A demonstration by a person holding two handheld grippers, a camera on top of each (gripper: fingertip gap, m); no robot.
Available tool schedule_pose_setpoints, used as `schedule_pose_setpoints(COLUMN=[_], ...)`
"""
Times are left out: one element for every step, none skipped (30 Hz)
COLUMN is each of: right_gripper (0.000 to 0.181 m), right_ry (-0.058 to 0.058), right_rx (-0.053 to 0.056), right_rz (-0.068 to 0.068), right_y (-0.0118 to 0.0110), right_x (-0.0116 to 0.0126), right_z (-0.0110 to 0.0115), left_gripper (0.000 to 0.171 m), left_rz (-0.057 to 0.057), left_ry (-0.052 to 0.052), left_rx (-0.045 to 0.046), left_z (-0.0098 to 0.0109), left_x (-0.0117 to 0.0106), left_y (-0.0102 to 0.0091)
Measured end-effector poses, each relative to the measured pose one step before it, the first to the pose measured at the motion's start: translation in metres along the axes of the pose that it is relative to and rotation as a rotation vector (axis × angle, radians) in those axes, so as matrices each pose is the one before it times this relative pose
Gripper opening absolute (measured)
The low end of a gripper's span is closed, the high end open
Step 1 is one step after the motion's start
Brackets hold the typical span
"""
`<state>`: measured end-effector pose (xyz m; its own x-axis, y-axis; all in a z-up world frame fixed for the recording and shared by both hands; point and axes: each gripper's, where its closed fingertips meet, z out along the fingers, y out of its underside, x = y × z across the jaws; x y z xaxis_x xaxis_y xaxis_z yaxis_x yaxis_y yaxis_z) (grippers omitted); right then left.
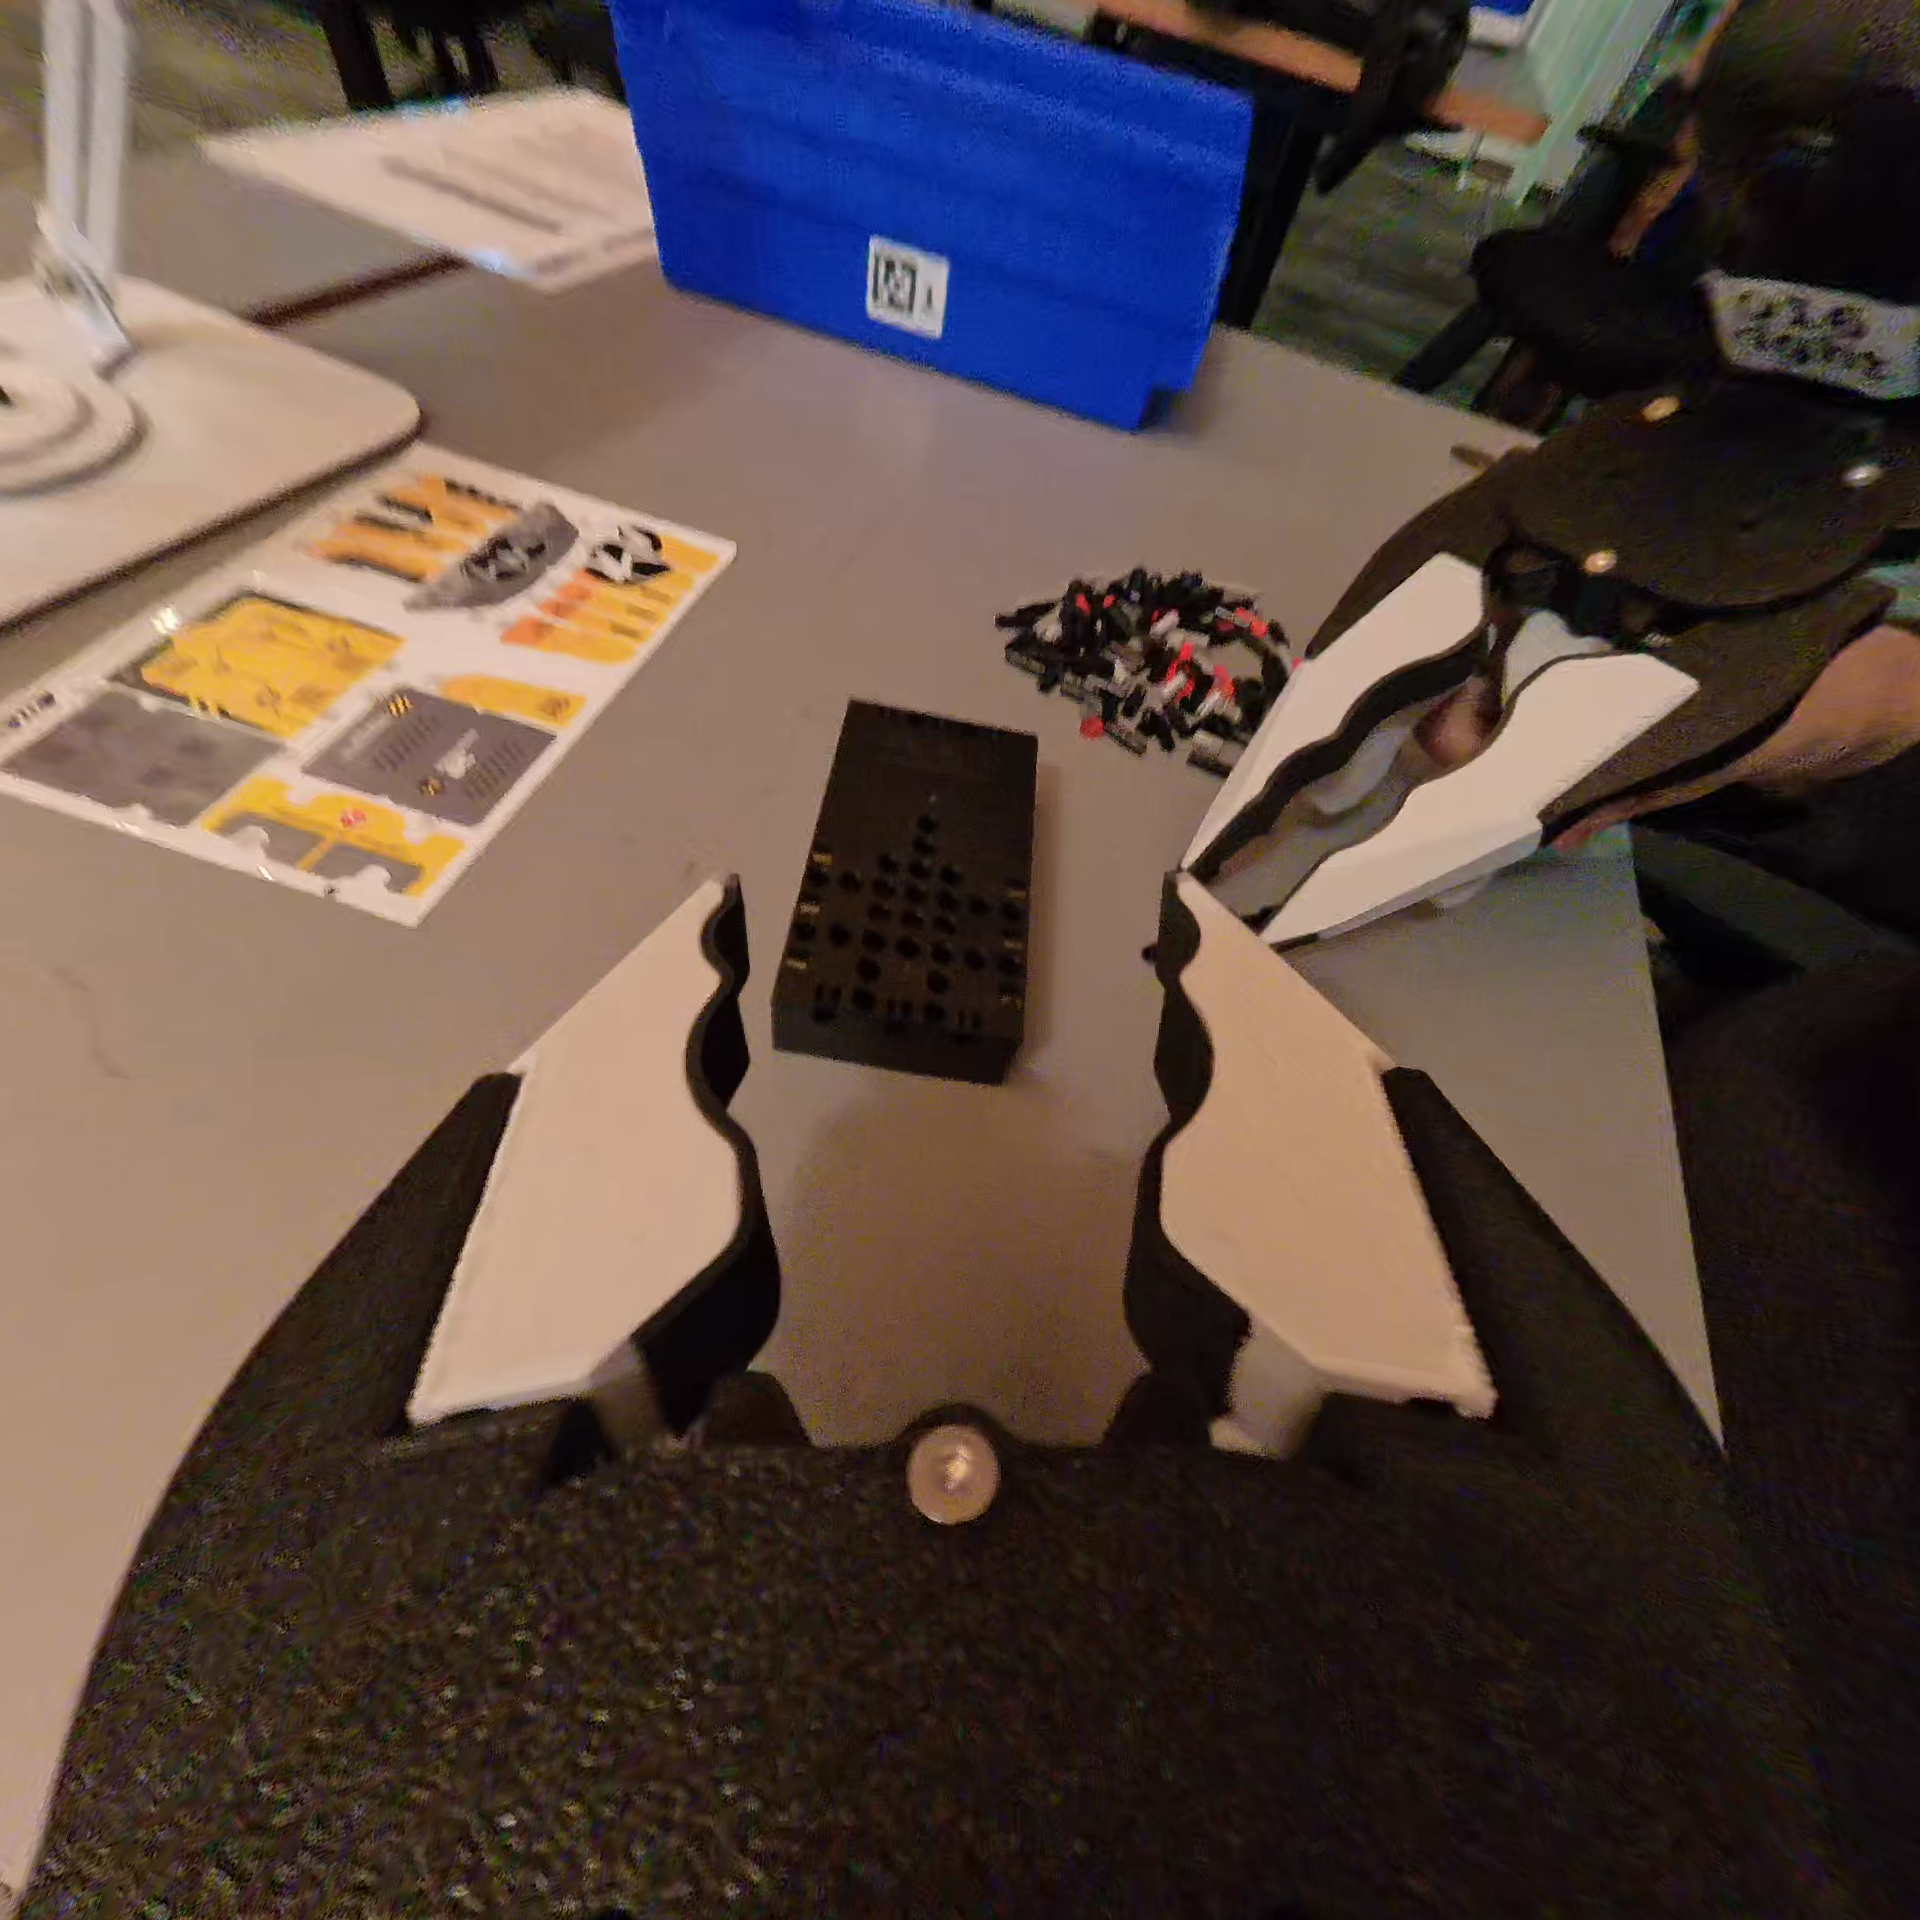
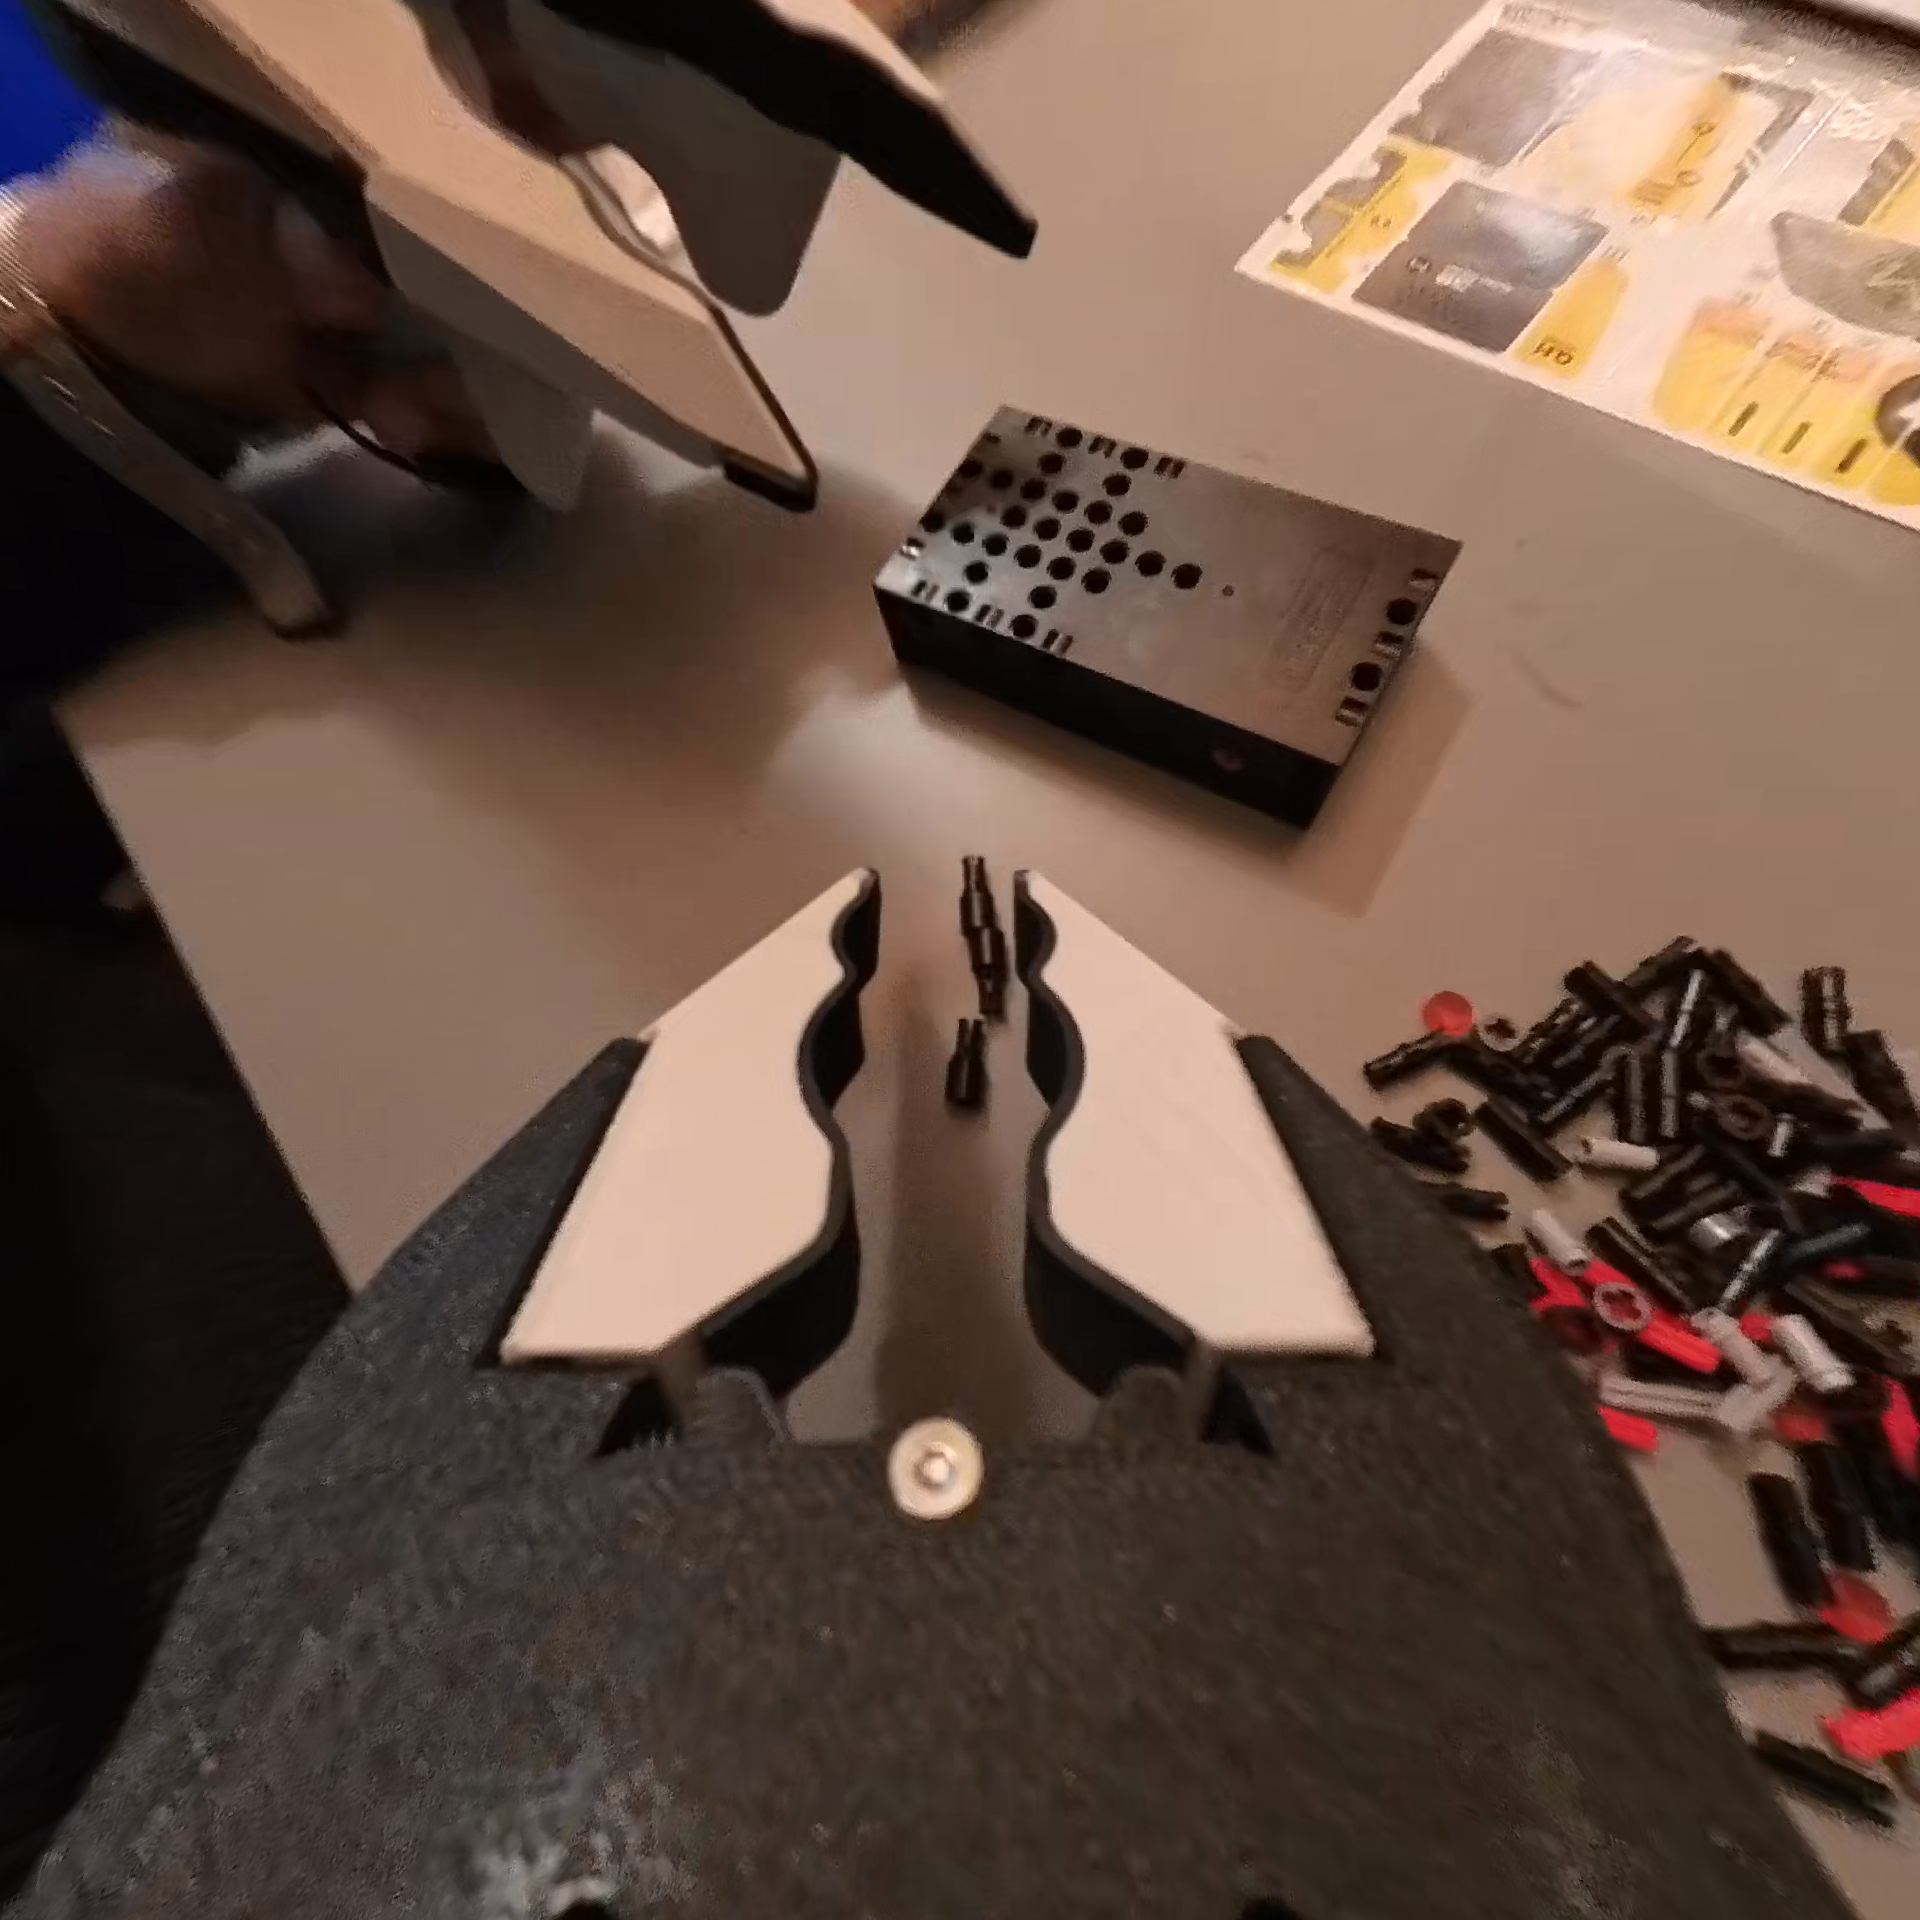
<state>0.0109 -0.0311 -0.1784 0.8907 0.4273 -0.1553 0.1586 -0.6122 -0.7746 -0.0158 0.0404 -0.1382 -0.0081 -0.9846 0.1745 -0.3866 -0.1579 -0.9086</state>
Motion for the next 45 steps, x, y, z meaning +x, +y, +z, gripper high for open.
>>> schedule_pose_setpoints(right_gripper=[0.026, 0.026, 0.025, 0.025, 0.025, 0.025, 0.024, 0.024, 0.023, 0.022, 0.021, 0.019, 0.016, 0.015, 0.013, 0.012, 0.011, 0.01, 0.009, 0.009, 0.009, 0.009, 0.008, 0.008, 0.008, 0.008, 0.008, 0.008, 0.008, 0.008, 0.008, 0.008, 0.008, 0.008, 0.008, 0.008, 0.008, 0.009, 0.009, 0.009, 0.009, 0.009, 0.009, 0.01, 0.011], right_ry=[0.0233, 0.0228, 0.0194, 0.0124, 0.0068, 0.0045, 0.0041, 0.002, 0.0004, 0.0003, -0.0001, 0.001, 0.0017, 0.0018, 0.0014, 0.0003, -0.0002, 0.0011, 0.0029, 0.0017, -0.0004, -0.0006, -0.0002, 0.0002, -0.0004, -0.0014, -0.0012, 0.0001, 0.0007, -0.0005, -0.0043, -0.0097, -0.0155, -0.0191, -0.019, -0.0132, -0.0003, 0.0173, 0.0322, 0.036, 0.0238, 0.0095, -0.0035, -0.0124, -0.0132], right_rx=[-0.027, -0.0225, -0.0155, -0.0124, -0.0123, -0.0119, -0.0044, 0.0025, 0.0015, 0.0034, 0.0059, 0.0059, 0.0058, 0.0057, 0.0055, 0.0054, 0.005, 0.0044, 0.0041, 0.0037, 0.0026, 0.0044, 0.0075, 0.0087, 0.0085, 0.0083, 0.0078, 0.0064, 0.0051, 0.0046, 0.0042, 0.004, 0.0034, 0.0028, 0.0003, -0.0061, -0.0134, -0.02, -0.0251, -0.0246, -0.0103, 0.0049, 0.0051, 0.0042, 0.0076], right_rz=[-0.026, -0.0229, -0.0177, -0.0126, -0.0073, -0.0031, -0.0013, 0.0001, 0.0023, 0.0037, 0.0036, 0.0041, 0.0048, 0.0044, 0.0038, 0.0042, 0.0043, 0.0027, -0.0002, -0.0016, -0.0012, -0.002, -0.0024, -0.0011, 0.0005, 0.0013, 0.0017, 0.0018, 0.0016, 0.002, 0.0034, 0.005, 0.0068, 0.0084, 0.0076, 0.0007, -0.0097, -0.0182, -0.0227, -0.023, -0.0181, -0.0046, 0.0049, 0.0084, 0.0108], right_y=[0.00302, 0.00234, 0.00146, 0.00149, 0.00172, 0.00203, 0.00102, -0.00002, 0.00021, 0.00005, -0.00025, -0.00003, -0.00015, -0.00008, 0.00004, -0.00001, -0.00015, -0.00005, -0.00008, -0.00004, -0.00019, -0.00059, -0.00111, -0.00136, -0.00135, -0.00129, -0.00117, -0.00086, -0.00072, -0.00053, -0.00043, -0.00049, -0.00067, -0.00094, -0.00084, -0.00007, 0.00125, 0.00247, 0.00336, 0.0036, 0.0015, -0.00109, -0.00127, -0.0012, -0.00141], right_x=[0.00142, 0.00154, 0.00158, 0.00111, 0.00064, 0.00061, 0.00073, 0.00037, 0.00053, 0.00057, 0.00066, 0.00083, 0.00093, 0.00093, 0.00079, 0.00061, 0.00039, 0.0005, 0.00064, 0.00026, -0.00013, -0.00038, -0.00024, -0.00024, -0.00021, -0.00022, 0.00001, 0.00036, 0.00054, 0.00032, -0.00018, -0.00111, -0.0023, -0.0033, -0.00397, -0.00399, -0.00259, -0.00019, 0.00234, 0.00324, 0.00193, 0.00041, -0.00064, -0.00134, -0.00122], right_z=[0.0032, 0.00265, 0.00207, 0.00187, 0.00166, 0.00154, 0.00084, 0.00012, 0.00009, 0.0001, 0.00007, 0.00011, 0.00009, 0.00002, 0.00004, -0.00004, -0.00001, 0.00008, 0.00002, 0.00002, -0.00016, -0.0003, -0.00061, -0.00076, -0.00078, -0.00085, -0.00082, -0.00092, -0.00081, -0.00085, -0.00078, -0.0007, -0.0004, 0.00005, 0.00066, 0.0012, 0.00171, 0.00211, 0.00224, 0.00196, 0.0011, -0.00015, -0.00067, -0.00067, -0.0009], left_gripper=[0.079, 0.079, 0.079, 0.079, 0.079, 0.079, 0.079, 0.08, 0.08, 0.08, 0.08, 0.08, 0.08, 0.08, 0.08, 0.08, 0.08, 0.08, 0.08, 0.08, 0.08, 0.08, 0.08, 0.08, 0.08, 0.08, 0.08, 0.08, 0.08, 0.08, 0.08, 0.08, 0.08, 0.08, 0.08, 0.08, 0.08, 0.08, 0.08, 0.08, 0.08, 0.08, 0.08, 0.08, 0.08], left_rz=[-0.0184, -0.0157, -0.0058, 0.0009, 0.0026, 0.0033, 0.003, 0.0008, -0.0003, -0.0009, -0.0015, -0.0006, -0.0004, -0.0017, -0.0034, -0.0051, -0.0054, -0.0053, -0.0047, -0.0038, -0.0033, -0.003, -0.003, -0.003, -0.0022, -0.0015, -0.0017, -0.0023, -0.0021, -0.0006, 0.0001, -0.0004, -0.0007, -0.0006, -0.0014, -0.0027, -0.0036, -0.0043, -0.0049, -0.0052, -0.0044, -0.0025, 0.0, 0.0025, 0.004], left_ry=[0.0026, 0.0009, 0.0035, 0.0003, -0.008, -0.0056, -0.0041, -0.0057, -0.0033, -0.001, -0.0021, -0.0012, 0.0, -0.0014, -0.0022, -0.0021, -0.0015, -0.0016, -0.0014, -0.0011, -0.0009, -0.0001, 0.0004, -0.0003, -0.0006, -0.0008, -0.0015, -0.0037, -0.0044, -0.004, -0.0042, -0.0059, -0.0052, -0.0023, -0.0005, 0.0016, 0.003, 0.0032, 0.003, 0.0019, 0.0021, 0.0012, 0.0001, 0.0004, 0.0001], left_rx=[-0.03054, -0.02606, -0.0155, -0.01049, -0.00646, -0.00523, -0.00499, -0.00527, -0.00681, -0.0084, -0.00883, -0.0081, -0.00647, -0.00507, -0.00418, -0.00354, -0.00236, -0.00045, 0.00121, 0.0022, 0.00261, 0.00212, 0.00128, 0.00125, 0.00209, 0.00224, 0.00154, 0.00084, -0.00036, -0.00161, -0.00257, -0.00343, -0.00419, -0.00383, -0.00249, -0.0016, -0.001, -0.00056, -0.001, -0.00197, -0.00285, -0.00305, -0.00322, -0.00362, -0.0044], left_z=[0.00256, 0.00224, 0.0016, 0.00112, 0.00072, 0.00063, 0.00055, 0.00063, 0.00074, 0.00096, 0.00097, 0.00091, 0.00066, 0.00057, 0.00052, 0.00038, 0.00023, 0.00009, -0.00009, -0.00029, -0.00028, -0.0002, -0.0002, -0.00006, -0.00028, -0.00025, -0.00022, -0.00005, 0.00001, 0.00016, 0.00035, 0.00034, 0.00037, 0.00045, 0.00026, 0.0002, 0.00001, 0.00009, 0.00013, 0.0002, 0.00023, 0.00032, 0.00036, 0.00038, 0.00051], left_x=[-0.00034, -0.00038, 0.00054, 0.00023, -0.00067, -0.00029, -0.00016, -0.00062, -0.00032, -0.00028, -0.00041, -0.00012, -0.00004, -0.00035, -0.00064, -0.0008, -0.00078, -0.00077, -0.00068, -0.00058, -0.00051, -0.00038, -0.00024, -0.00035, -0.00041, -0.00021, -0.00037, -0.00075, -0.00078, -0.00055, -0.00051, -0.00083, -0.00069, -0.0004, -0.00018, -0.00012, -0.00005, -0.00009, -0.00017, -0.00031, -0.00024, -0.00011, -0.00001, 0.00038, 0.00044], left_y=[0.0058, 0.00396, 0.00223, 0.00138, 0.00079, 0.00072, 0.0007, 0.00071, 0.00089, 0.00107, 0.0012, 0.00109, 0.00082, 0.00068, 0.00055, 0.0005, 0.00034, 0.0, -0.00014, -0.00032, -0.00023, -0.00035, -0.00013, -0.0001, -0.00028, -0.00023, -0.00021, -0.00016, 0.00007, 0.00029, 0.00029, 0.00047, 0.00052, 0.00053, 0.00026, 0.00025, 0.00014, 0.00013, 0.00011, 0.00027, 0.00036, 0.00043, 0.00042, 0.00047, 0.00052])
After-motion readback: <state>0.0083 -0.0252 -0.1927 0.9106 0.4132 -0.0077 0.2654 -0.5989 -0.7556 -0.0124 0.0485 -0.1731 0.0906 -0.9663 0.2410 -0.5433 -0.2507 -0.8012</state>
